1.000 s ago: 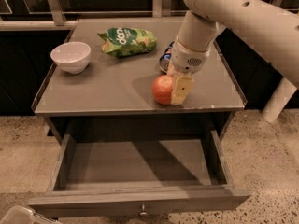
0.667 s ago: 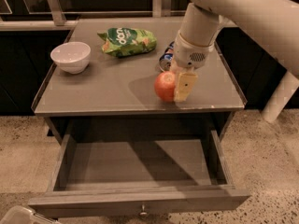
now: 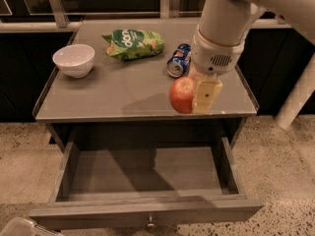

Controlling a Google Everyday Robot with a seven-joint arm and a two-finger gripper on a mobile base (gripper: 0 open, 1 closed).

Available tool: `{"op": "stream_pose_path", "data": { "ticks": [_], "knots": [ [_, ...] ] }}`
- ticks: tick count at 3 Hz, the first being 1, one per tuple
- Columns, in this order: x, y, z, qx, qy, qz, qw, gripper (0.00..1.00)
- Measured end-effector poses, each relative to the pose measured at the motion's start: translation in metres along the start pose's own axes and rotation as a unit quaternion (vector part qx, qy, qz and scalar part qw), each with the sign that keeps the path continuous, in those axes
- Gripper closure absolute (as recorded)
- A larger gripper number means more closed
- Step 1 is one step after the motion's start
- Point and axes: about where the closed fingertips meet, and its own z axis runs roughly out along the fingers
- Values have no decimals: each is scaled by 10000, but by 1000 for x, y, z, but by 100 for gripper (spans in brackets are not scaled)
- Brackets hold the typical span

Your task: Place apple into top drawer

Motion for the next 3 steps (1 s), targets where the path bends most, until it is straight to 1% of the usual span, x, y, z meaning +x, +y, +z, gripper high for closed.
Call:
{"op": "stream_pose_path", "data": {
  "ticks": [1, 2, 3],
  "knots": [
    [0, 43, 6, -92, 8, 238, 9997, 100],
    [9, 61, 40, -273, -122, 466, 9985, 100],
    [18, 52, 89, -472, -250, 631, 9966, 100]
  ]
}}
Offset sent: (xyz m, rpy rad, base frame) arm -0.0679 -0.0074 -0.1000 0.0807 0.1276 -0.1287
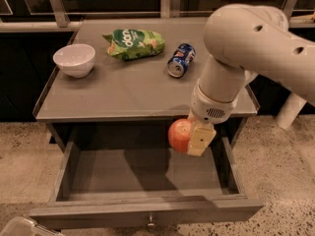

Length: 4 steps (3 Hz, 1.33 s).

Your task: Place apple into top drawer

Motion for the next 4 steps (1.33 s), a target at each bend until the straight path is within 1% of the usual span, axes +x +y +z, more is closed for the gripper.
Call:
{"op": "stream_pose_path", "data": {
  "ticks": [1, 2, 3, 4],
  "knots": [
    [9, -29, 40, -135, -74, 221, 9996, 100],
    [-3, -24, 46, -164, -111, 258, 9995, 100],
    [-28, 7, 31, 260, 298, 164, 9991, 100],
    [-40, 56, 17, 1046, 1135, 21, 9880, 100]
  ]
}}
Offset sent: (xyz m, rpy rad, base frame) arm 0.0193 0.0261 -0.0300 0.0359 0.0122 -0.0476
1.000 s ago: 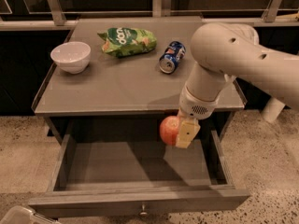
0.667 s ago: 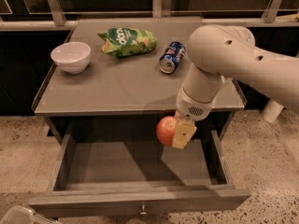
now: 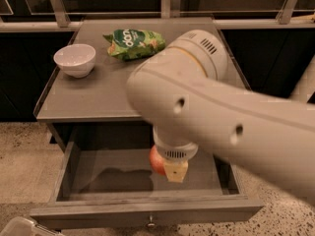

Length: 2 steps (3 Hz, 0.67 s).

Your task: Place apple into top drawer

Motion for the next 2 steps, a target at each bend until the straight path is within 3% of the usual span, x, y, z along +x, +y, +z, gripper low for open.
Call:
{"op": "stream_pose_path", "data": {
  "ticks": [1, 2],
  "knots": [
    [-1, 10, -24, 424, 118, 216, 9988, 100],
    [0, 10, -24, 421, 113, 226, 9988, 100]
  ]
}}
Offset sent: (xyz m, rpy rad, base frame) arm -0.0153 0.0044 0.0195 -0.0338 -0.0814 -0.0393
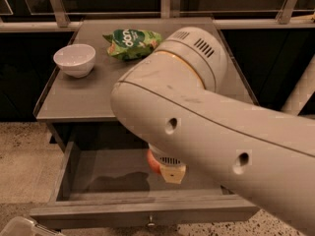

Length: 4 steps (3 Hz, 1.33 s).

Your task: Place apple into top drawer

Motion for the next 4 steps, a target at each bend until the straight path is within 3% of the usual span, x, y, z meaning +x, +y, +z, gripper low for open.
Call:
{"op": "stream_pose_path", "data": {
  "ticks": [1, 2, 3, 4],
  "knots": [
    [5, 5, 9, -88, -89, 39, 9999, 100],
    [21, 27, 30, -248, -294, 210, 9990, 100],
    [26, 41, 72, -397, -795, 394, 9953, 100],
    [26, 41, 72, -398, -795, 394, 9953, 100]
  ]
}}
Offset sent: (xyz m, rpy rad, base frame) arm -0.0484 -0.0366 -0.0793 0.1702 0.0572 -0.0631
